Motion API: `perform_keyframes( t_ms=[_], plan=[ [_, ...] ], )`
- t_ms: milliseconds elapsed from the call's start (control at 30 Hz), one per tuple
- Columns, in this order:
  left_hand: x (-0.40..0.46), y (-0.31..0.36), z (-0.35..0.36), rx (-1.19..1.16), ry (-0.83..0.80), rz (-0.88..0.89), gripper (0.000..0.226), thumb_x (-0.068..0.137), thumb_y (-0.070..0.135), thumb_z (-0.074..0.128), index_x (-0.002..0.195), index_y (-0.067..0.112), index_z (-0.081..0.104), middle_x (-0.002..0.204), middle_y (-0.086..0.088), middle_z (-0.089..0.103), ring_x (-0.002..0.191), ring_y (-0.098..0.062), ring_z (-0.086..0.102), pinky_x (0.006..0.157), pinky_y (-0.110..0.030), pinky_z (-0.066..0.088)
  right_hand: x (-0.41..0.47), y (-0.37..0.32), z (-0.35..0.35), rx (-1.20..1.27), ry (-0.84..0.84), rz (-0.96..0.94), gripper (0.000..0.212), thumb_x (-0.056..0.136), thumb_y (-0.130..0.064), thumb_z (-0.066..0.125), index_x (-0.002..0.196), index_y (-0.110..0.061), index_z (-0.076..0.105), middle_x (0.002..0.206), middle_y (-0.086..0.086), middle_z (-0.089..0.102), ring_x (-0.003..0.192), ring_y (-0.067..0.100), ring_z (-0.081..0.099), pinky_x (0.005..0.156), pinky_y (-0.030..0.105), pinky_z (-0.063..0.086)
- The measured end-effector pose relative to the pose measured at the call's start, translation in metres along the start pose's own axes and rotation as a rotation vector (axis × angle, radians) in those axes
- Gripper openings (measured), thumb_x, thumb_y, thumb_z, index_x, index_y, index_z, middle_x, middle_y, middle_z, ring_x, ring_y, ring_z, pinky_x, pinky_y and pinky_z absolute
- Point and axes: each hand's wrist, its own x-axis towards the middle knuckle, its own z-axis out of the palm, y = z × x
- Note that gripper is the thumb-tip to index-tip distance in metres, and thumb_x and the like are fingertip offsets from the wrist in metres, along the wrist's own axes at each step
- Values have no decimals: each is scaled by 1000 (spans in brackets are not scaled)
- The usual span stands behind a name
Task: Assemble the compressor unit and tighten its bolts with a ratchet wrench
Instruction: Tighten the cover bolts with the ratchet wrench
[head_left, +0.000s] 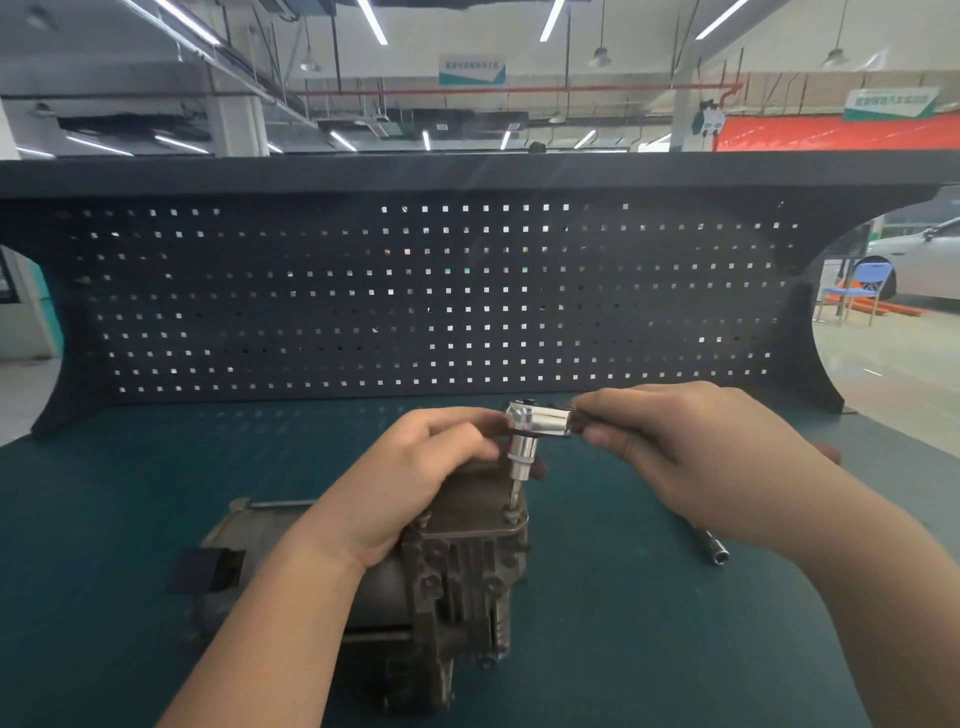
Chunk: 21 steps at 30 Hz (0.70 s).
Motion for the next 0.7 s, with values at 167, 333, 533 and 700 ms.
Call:
perform_keyframes(
  t_ms=[167, 333, 533, 700],
  plan=[
    [-5, 7, 1, -18, -108, 23, 33, 75, 26, 71, 107, 29, 75, 103, -5, 76, 93, -16, 72, 79, -24, 56, 1, 0, -1, -62, 32, -54, 55, 83, -64, 13, 116, -45, 53, 97, -22, 64, 86, 11, 61, 68, 32, 47],
    [-6, 9, 8, 4, -27, 13, 16, 72, 24, 75, 86, 29, 81, 88, -1, 78, 83, -8, 73, 75, -18, 54, -2, -7, -1, -240, 143, -105, 36, 85, -57, 49, 111, -36, 64, 77, -12, 60, 66, 20, 63, 52, 32, 45],
    [-13, 4, 7, -88, 11, -21, 20, 66, 32, 77, 83, 23, 81, 88, -2, 78, 84, -10, 72, 81, -25, 56, 8, -7, 19, -339, 586, -63, 21, 69, -26, 83, 88, -23, 74, 93, 2, 56, 91, 26, 39, 76, 40, 28],
    [-15, 5, 9, -137, -10, -13, 29, 61, 36, 77, 86, 22, 81, 90, -5, 78, 86, -12, 73, 74, -22, 57, -11, -6, 58, -107, 1060, 22, 35, 79, -37, 74, 96, -17, 51, 94, -4, 45, 86, 23, 40, 81, 37, 30]
  ],
)
